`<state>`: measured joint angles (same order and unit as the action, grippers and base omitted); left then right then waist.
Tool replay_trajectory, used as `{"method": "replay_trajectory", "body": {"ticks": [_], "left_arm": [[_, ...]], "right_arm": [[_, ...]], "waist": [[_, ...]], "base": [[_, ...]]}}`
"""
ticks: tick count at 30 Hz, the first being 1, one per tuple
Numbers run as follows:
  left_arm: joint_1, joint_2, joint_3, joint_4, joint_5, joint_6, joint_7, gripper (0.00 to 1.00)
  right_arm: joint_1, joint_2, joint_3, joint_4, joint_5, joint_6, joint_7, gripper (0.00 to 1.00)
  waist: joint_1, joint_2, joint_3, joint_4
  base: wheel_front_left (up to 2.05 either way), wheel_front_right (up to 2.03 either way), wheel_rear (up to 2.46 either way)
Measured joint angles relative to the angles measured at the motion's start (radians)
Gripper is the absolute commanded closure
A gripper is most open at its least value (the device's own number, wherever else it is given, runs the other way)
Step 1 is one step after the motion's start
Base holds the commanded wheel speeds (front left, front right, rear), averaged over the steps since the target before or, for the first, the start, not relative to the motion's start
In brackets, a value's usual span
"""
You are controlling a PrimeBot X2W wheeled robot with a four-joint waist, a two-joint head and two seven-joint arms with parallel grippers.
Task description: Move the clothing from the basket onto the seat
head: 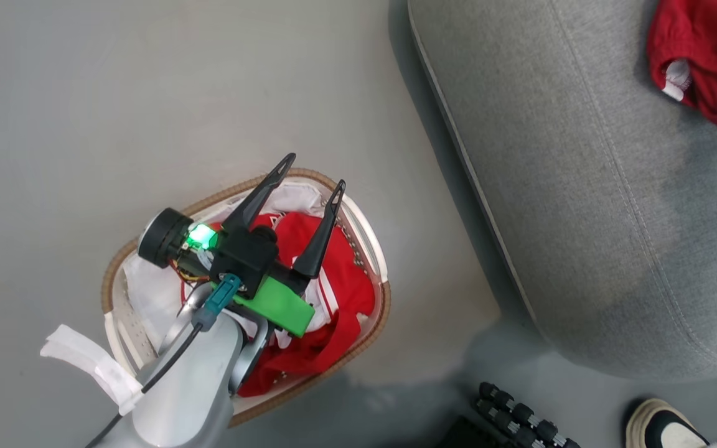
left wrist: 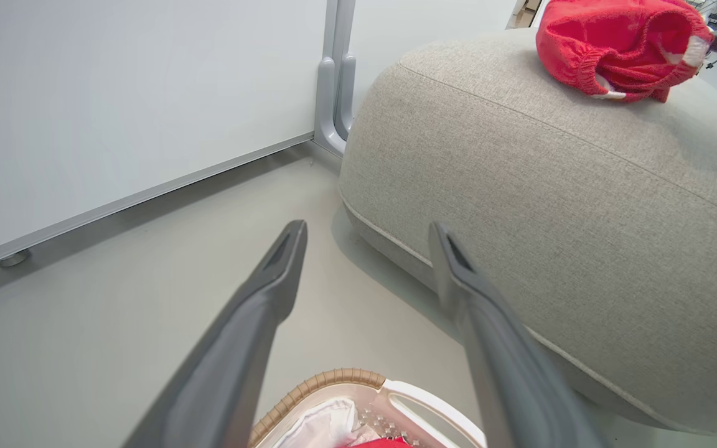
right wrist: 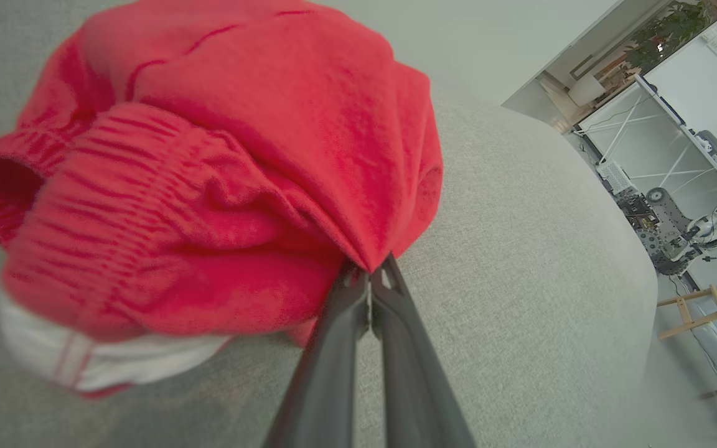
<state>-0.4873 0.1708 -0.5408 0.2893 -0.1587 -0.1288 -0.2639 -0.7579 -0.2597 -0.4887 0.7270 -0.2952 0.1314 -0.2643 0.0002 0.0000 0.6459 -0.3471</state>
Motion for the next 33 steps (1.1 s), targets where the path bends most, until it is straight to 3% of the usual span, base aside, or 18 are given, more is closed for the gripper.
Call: {"method": "replay_trajectory", "body": {"ticks": [1,2,3,14,24,33], "left_arm": [[0.007,-0.006,0.010,0.003,-0.001,0.000,0.000,0.00],[0.015,-0.013,0.019,0.006,-0.002,0.000,0.000,0.00],[0.020,-0.019,0.028,0.009,-0.002,0.000,0.000,0.00],[0.119,-0.073,0.152,0.037,-0.002,0.006,0.000,0.00],[0.230,-0.108,0.282,0.038,-0.004,0.023,0.000,0.00],[0.315,-0.119,0.401,0.049,-0.013,0.044,0.000,0.00]], "right_arm": [[0.021,0.007,-0.011,-0.001,0.000,0.000,0.000,0.80],[0.044,0.012,-0.015,-0.006,0.000,0.000,0.000,0.54],[0.062,0.014,-0.016,-0.011,0.000,0.000,0.000,0.00],[0.276,0.070,0.028,-0.127,0.047,0.000,0.000,0.00],[0.404,0.125,0.251,-0.321,0.202,0.000,0.000,0.00],[0.455,0.161,0.371,-0.405,0.309,0.000,0.000,0.00]], "waist": [[0.0000,0.0000,-0.013,0.003],[-0.0001,0.0000,-0.026,0.006],[-0.0001,0.0000,-0.037,0.008],[-0.0002,0.0000,-0.189,0.057],[-0.0002,0.0000,-0.322,0.132],[-0.0003,0.0000,-0.424,0.231]], "base": [[0.00,0.00,0.00],[0.00,0.00,0.00],[0.00,0.00,0.00],[0.00,0.00,0.00],[0.00,0.00,0.00],[0.00,0.00,0.00]]}}
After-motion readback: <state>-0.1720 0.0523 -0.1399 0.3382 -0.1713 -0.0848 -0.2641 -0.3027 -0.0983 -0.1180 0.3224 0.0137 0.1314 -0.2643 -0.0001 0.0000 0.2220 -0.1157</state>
